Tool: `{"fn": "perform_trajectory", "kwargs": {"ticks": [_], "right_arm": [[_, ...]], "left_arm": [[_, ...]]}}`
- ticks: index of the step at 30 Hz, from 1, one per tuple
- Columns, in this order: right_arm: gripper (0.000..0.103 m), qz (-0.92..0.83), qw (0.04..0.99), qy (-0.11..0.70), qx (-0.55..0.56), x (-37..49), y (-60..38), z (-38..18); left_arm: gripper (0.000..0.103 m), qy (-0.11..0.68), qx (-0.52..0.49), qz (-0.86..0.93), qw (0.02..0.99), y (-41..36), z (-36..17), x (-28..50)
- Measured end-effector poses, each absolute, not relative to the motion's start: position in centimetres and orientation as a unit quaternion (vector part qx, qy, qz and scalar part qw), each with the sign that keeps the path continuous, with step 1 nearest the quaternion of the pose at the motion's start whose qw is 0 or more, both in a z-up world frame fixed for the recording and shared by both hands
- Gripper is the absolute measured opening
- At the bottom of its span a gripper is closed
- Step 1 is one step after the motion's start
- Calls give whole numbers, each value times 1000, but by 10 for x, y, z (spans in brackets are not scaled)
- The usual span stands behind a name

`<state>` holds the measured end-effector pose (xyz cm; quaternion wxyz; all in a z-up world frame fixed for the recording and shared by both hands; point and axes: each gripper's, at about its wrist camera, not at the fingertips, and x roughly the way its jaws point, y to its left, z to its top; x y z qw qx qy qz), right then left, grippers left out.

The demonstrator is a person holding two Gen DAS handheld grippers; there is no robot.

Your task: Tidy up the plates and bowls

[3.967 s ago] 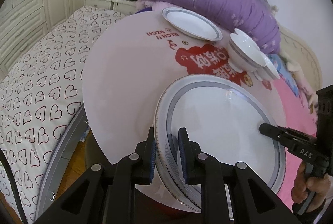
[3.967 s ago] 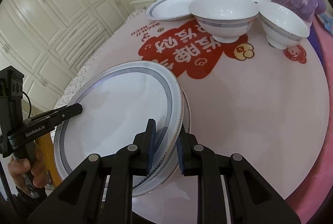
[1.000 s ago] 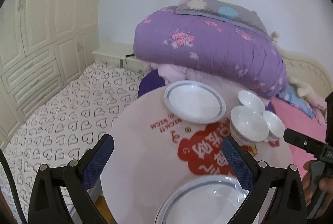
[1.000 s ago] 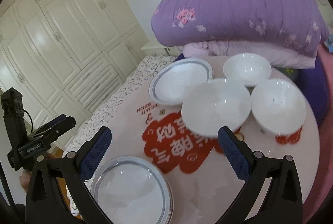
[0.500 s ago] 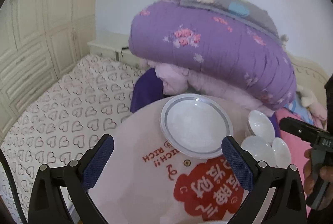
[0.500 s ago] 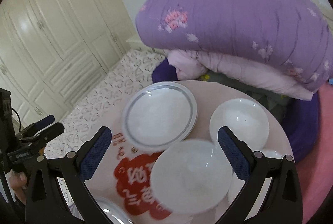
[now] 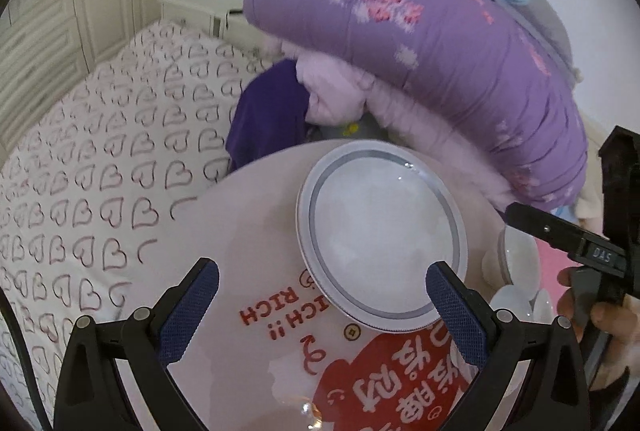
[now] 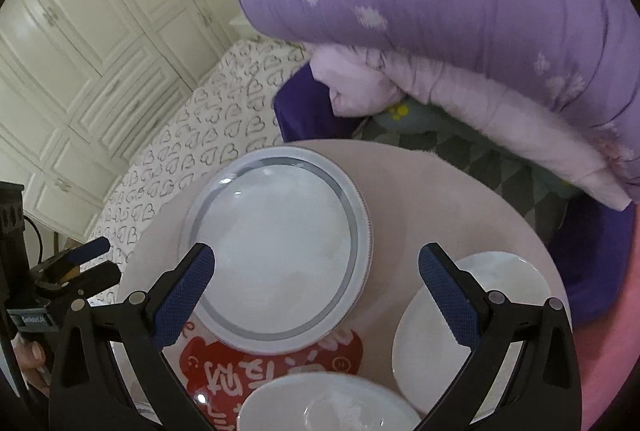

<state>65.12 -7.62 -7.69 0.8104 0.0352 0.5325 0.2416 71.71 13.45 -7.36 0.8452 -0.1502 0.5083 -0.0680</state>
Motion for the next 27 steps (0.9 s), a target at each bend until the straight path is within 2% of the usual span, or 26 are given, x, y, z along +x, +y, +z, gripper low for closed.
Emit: {"fn": "perform_trajectory", "kwargs": {"ticks": [7,9,11,16,19,23,27], "right_arm": [[103,238,794,558,24,673,-67,-98],[102,237,790,565,21,677,-65,-103],[100,235,785,572,20,683,-63,-108],[89,233,773,590,10,691,-56,-123],[85,237,765,599,6,693,-53,-129],[84,236,761,604,-1,696,-49,-133],[76,238,757,608,-4,696,-48,-135]], "left_arm": [[99,533,-161,-63,828,136,-105,753],[95,543,-169,-62,820,137,-116,766],[85,552,-178,-63,812,135,-128,774],[68,567,-195,-76,797,133,-150,789],[67,576,-209,-81,786,136,-164,797],[61,579,-217,-85,782,136,-174,809],[55,581,-229,-86,776,139,-182,810]]}}
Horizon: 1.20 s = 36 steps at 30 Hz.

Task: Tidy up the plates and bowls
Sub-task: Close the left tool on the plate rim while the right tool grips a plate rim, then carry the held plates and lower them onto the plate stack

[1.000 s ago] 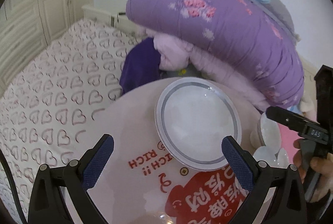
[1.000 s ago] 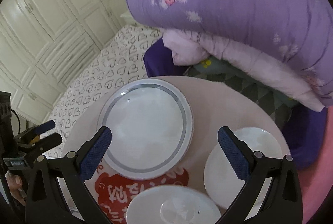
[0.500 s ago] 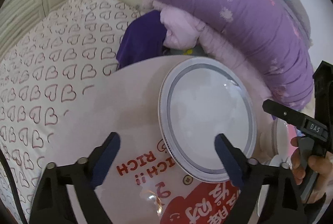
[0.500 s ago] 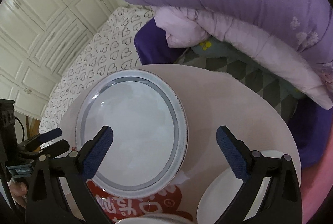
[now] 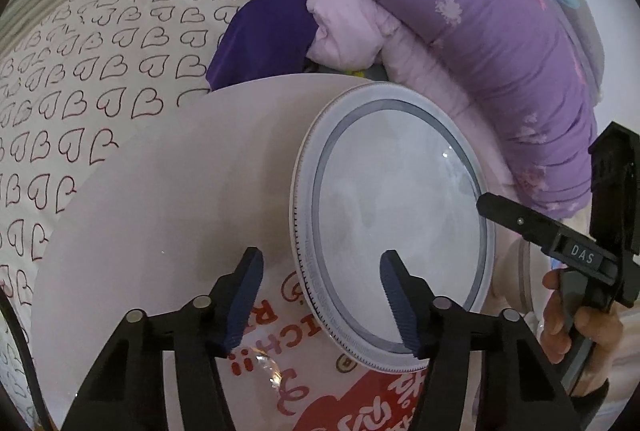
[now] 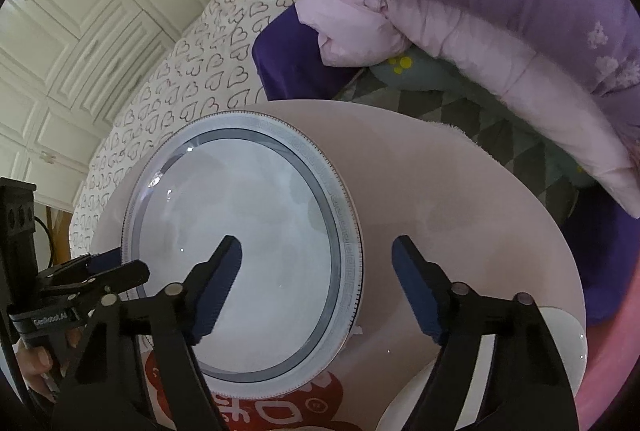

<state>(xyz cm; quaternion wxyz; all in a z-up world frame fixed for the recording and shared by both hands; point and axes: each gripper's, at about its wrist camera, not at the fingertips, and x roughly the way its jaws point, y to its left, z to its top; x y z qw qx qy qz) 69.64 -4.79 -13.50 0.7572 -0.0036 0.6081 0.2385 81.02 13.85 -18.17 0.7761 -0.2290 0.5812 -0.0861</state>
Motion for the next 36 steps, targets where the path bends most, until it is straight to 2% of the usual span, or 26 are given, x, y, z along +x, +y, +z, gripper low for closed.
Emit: {"fn": "perform_trajectory", "kwargs": {"ticks": [6,7,8,12,16,28,36], "right_arm": [[63,245,747,618,-12,697,-41,-142],[60,247,745,620,-11,697,-39,-144],[58,245,744,621,-13,698,-37,-146],[34,215,754,619,-47,697,-35,-153],[31,210,760,614,-44,696,-40,-152],[18,201,773,600,-47,684,-44,-139],[18,205,768,605,-37,682,-38,-141]], "left_arm": [[39,582,-234,-92,774,138,-184,810],[27,584,-236,-98,771,137,-184,810],[25,588,-235,-98,768,136,-186,810],[20,585,-232,-93,771,137,-188,810],[13,585,-240,-90,770,140,-189,808],[13,571,-232,-79,784,141,-171,795],[13,572,-231,-74,784,149,-163,786]]}}
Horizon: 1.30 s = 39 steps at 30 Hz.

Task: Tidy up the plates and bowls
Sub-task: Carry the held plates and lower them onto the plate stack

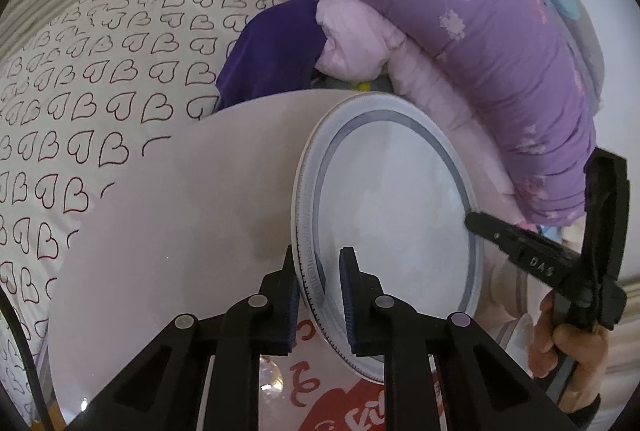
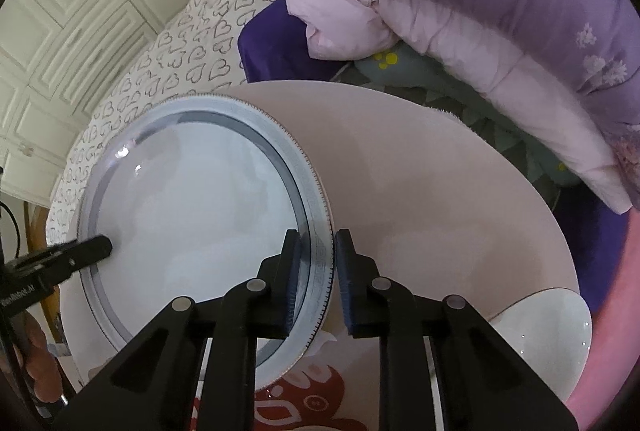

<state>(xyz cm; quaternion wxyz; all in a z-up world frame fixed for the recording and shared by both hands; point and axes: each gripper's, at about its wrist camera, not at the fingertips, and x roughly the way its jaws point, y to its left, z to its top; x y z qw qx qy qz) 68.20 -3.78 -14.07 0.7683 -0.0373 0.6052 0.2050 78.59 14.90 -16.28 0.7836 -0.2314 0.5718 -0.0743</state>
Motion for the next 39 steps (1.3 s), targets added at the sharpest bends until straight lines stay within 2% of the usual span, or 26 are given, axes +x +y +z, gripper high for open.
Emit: {"fn": "perform_trajectory", "kwargs": {"ticks": [9,21,39], "right_arm": [[25,233,748,621,-9,691,-35,-153],[21,255,761,596,-6,677,-30,-140],[20,273,773,573,7,623,-22,-98]], "left_arm": [[15,583,-217,-66,780,147,-171,795],[17,573,-219,-49,788,156,-169,789],[15,544,-234,-55,804,197,-108,713]]}}
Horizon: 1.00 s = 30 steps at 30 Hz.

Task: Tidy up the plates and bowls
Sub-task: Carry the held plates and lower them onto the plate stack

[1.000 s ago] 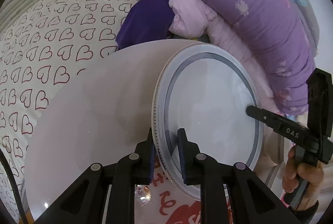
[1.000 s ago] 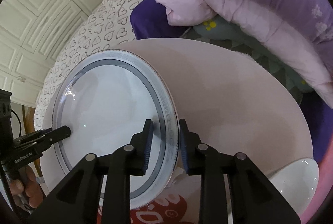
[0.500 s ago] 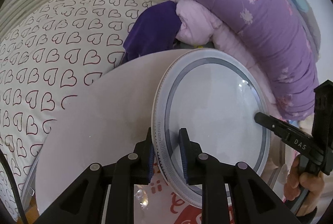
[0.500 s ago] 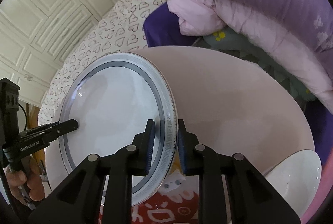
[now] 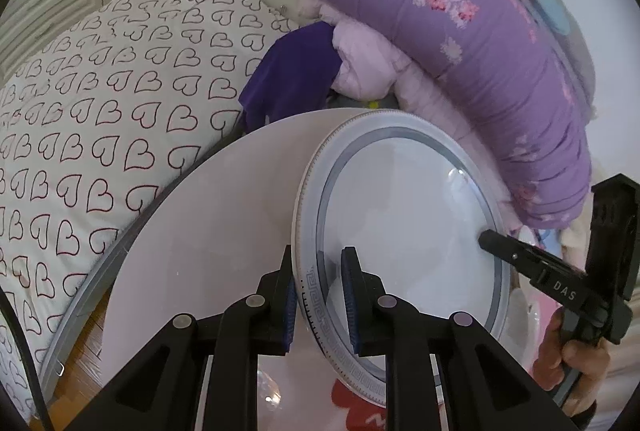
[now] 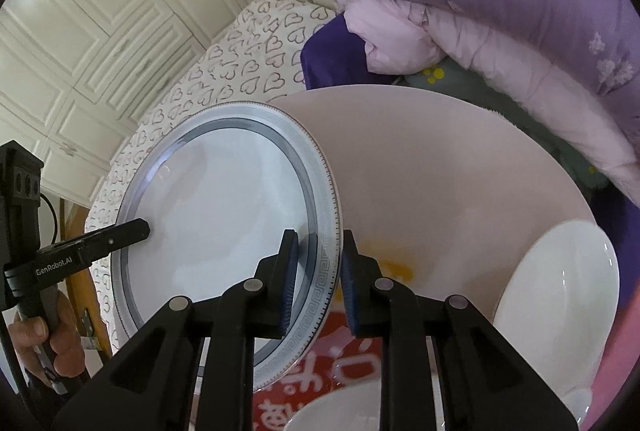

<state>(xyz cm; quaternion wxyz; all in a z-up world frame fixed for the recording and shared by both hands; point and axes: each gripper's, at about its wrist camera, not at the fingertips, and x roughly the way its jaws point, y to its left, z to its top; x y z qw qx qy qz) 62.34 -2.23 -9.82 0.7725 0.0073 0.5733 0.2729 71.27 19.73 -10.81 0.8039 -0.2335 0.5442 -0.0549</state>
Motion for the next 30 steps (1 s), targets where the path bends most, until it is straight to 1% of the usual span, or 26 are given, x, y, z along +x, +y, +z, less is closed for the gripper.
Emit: {"fn": "perform_trajectory", "kwargs": {"ticks": [16,22,30], "right_arm": [[19,264,796,544,18,535,-27,-57],[19,256,791,555,31,506,-36,-62],[19,257,796,547,35,457,-52,-60]], "left_arm": [[15,526,-239,-61,814,218,-56,601],[15,535,-238,-67,808,218,-49,562],[15,532,-226,-72,813,212,-33,521]]}}
